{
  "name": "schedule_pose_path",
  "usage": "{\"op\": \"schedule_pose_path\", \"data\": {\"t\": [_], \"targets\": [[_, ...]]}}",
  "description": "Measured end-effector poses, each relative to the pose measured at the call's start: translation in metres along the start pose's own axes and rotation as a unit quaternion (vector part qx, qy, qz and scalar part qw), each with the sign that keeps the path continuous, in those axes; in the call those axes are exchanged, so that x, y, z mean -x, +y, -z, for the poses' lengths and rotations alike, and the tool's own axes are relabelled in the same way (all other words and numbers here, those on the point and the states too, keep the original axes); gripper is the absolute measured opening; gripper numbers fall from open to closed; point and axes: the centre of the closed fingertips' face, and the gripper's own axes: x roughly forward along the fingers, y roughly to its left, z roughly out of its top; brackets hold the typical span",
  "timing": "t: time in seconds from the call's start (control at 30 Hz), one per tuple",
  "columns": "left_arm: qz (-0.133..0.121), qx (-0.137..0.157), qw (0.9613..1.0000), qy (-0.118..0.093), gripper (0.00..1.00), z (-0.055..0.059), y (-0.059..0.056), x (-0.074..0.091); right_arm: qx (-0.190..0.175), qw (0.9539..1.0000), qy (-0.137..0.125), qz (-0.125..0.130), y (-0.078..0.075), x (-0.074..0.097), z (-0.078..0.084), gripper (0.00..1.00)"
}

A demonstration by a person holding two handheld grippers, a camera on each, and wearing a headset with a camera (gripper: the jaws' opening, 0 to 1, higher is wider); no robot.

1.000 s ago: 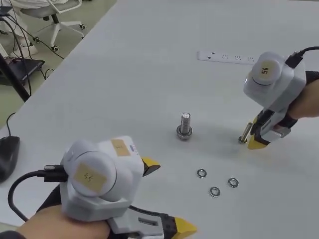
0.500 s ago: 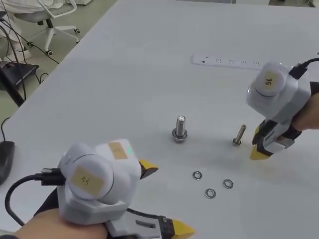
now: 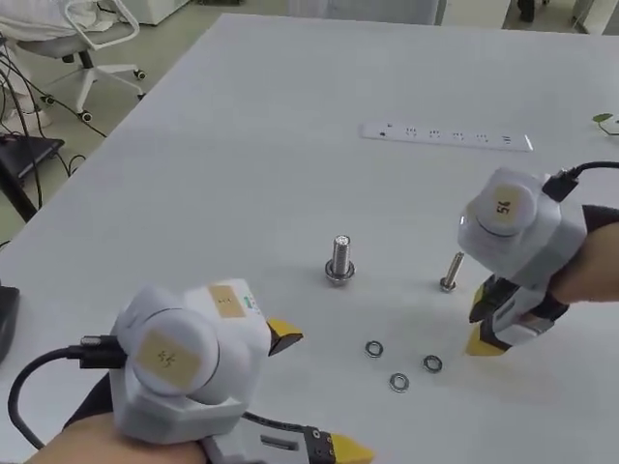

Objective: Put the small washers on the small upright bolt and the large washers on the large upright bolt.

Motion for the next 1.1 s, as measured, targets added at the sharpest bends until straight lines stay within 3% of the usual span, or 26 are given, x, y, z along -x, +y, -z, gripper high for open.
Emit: {"op": "schedule_pose_path", "data": {"t": [0.4,0.77,1.1], "targets": [[-0.002,-0.007,1.0,-0.007,0.73,-0.003,0.0,0.001,0.021,0.9997,-0.001,-0.014,0.02,-0.011,-0.013,0.25],[-0.005,-0.006,0.9999,-0.012,0.73,-0.005,0.001,0.002,0.04,0.9992,-0.001,-0.01,0.024,-0.019,-0.023,0.24],[-0.006,-0.006,0.9999,-0.014,0.72,-0.006,0.001,0.001,0.063,0.998,0.002,0.005,0.022,-0.021,-0.022,0.2]]}}
